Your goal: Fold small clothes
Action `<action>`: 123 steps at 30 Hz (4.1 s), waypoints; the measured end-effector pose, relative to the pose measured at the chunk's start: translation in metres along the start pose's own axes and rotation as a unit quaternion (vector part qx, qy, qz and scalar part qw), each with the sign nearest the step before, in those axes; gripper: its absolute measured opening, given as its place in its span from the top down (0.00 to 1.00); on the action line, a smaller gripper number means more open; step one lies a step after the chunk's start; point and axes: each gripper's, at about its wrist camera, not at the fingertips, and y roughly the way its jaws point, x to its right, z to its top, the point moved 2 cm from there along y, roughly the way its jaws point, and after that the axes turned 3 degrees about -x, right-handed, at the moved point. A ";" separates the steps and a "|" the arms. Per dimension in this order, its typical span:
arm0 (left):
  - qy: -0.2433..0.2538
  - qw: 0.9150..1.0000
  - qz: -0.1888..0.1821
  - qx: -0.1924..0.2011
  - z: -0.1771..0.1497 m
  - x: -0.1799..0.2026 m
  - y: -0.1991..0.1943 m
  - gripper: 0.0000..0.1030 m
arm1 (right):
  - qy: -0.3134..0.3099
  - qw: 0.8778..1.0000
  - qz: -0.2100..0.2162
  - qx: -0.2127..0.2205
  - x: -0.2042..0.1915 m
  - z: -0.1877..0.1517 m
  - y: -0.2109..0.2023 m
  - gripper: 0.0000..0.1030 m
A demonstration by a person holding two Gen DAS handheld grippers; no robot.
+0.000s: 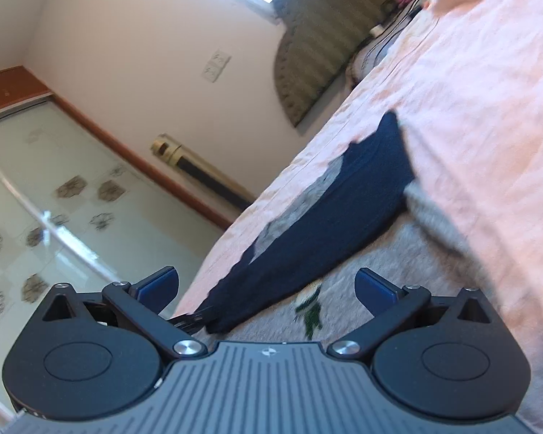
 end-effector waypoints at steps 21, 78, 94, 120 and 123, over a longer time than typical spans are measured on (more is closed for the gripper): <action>-0.096 0.994 -0.046 0.014 -0.016 -0.073 0.010 0.09 | -0.233 0.944 -0.201 -0.116 0.018 0.045 0.138 0.00; -0.263 0.951 -0.160 0.024 -0.048 -0.059 0.029 0.00 | -0.055 0.979 -0.062 -0.186 -0.027 0.034 0.157 0.04; -0.260 0.951 -0.162 0.033 -0.052 -0.060 0.019 0.00 | -0.174 0.953 -0.101 -0.226 -0.061 0.052 0.184 0.88; -0.177 0.971 -0.141 0.084 0.002 -0.042 0.006 0.00 | -0.134 0.978 -0.133 -0.086 -0.007 0.094 0.130 0.45; -0.071 0.994 -0.086 0.015 0.037 -0.015 0.058 0.00 | -0.196 0.960 -0.147 -0.135 -0.017 0.072 0.165 0.30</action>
